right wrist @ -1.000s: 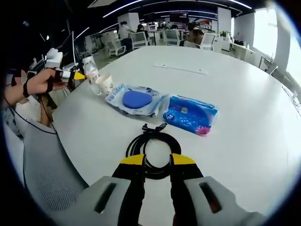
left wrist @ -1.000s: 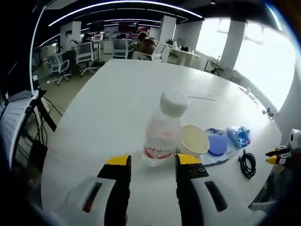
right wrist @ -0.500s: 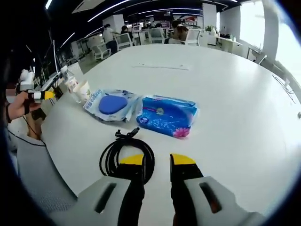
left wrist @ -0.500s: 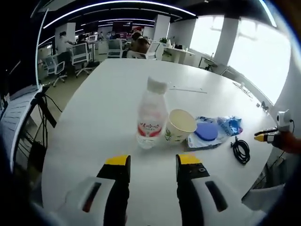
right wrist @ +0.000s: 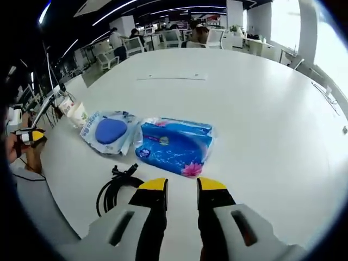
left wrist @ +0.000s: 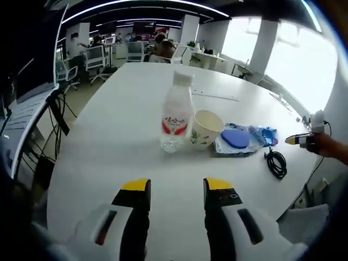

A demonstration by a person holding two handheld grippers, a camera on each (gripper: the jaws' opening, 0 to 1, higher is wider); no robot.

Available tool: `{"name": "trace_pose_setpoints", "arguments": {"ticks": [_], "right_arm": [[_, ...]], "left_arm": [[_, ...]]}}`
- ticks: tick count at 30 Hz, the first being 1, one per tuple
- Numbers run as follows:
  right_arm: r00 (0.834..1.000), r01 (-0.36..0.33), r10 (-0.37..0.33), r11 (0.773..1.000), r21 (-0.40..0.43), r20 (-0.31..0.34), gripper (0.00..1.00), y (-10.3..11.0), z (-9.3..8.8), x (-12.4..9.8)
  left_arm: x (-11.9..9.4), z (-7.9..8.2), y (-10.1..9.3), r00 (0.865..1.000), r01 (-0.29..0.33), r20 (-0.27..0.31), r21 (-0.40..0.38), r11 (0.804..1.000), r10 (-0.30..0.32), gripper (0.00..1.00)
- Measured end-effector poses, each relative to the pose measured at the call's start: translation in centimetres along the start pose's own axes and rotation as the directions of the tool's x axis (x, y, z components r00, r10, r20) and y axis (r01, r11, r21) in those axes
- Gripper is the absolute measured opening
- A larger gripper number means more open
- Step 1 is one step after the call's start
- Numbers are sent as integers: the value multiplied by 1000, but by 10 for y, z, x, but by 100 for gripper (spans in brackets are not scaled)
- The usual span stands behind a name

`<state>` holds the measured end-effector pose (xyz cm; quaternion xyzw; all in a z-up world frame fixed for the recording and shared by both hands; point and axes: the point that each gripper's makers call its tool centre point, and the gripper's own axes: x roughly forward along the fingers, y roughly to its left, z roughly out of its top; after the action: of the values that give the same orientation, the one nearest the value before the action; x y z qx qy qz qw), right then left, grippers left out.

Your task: Arrange the tabletop items into an orderly group along one side of the table until the central work area is clear of visible clutter.

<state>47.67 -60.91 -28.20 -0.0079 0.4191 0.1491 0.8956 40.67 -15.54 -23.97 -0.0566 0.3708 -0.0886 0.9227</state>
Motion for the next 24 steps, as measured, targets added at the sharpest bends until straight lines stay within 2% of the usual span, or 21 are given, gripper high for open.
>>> {"name": "trace_pose_setpoints", "arguments": {"ticks": [8,24], "right_arm": [[1000,20,-20,999,43,2,18,-7,7,2],[1000,14,-13,998,66,-18,18,-19,10,22]], "left_arm": [[-6,-1,-2,1000,2,3,12,1000,-2,38],[-15,4,8,1000,-28,10,11,1000,28,38]]}}
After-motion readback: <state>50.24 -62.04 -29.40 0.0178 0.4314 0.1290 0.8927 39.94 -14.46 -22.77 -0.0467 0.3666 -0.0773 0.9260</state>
